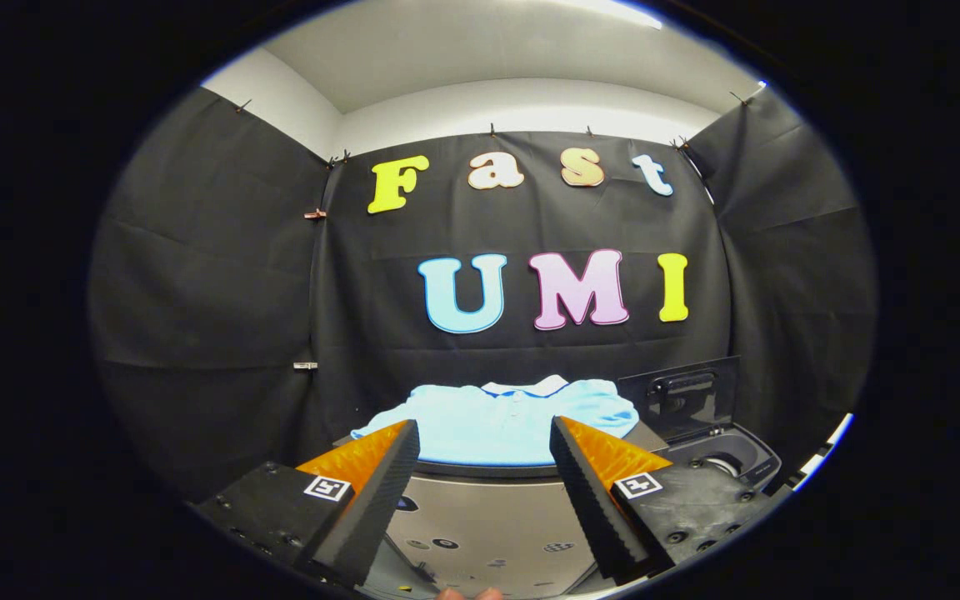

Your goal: Put the clothes into the washing machine and then close the washing machine lid.

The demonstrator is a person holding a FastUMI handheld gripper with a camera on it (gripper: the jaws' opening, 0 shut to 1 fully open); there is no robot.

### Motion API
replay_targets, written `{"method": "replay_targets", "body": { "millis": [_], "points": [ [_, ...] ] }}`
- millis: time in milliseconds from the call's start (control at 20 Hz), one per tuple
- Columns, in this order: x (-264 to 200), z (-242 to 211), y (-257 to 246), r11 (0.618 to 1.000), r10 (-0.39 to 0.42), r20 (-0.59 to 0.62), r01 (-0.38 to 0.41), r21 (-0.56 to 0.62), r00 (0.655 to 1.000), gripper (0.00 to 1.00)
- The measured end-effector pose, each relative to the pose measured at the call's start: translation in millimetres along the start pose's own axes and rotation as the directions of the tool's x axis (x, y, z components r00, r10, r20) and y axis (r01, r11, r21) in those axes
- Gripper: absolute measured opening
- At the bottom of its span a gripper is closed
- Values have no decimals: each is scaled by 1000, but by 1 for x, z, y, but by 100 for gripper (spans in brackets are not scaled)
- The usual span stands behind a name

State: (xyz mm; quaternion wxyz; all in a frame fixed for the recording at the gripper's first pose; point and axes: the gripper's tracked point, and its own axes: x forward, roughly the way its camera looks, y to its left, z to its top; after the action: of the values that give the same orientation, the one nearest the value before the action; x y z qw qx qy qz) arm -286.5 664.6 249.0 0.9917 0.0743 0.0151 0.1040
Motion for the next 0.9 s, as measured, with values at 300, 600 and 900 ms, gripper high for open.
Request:
{"method": "replay_targets", "body": {
  "millis": [300,600,900],
  "points": [
    [13,5,-15,1000,6,-2,-6,-2,1000,99],
    [14,19,-48,1000,-23,14,23,4,1000,99],
    [11,17,-90,998,-57,5,57,17,998,99]
  ]
}}
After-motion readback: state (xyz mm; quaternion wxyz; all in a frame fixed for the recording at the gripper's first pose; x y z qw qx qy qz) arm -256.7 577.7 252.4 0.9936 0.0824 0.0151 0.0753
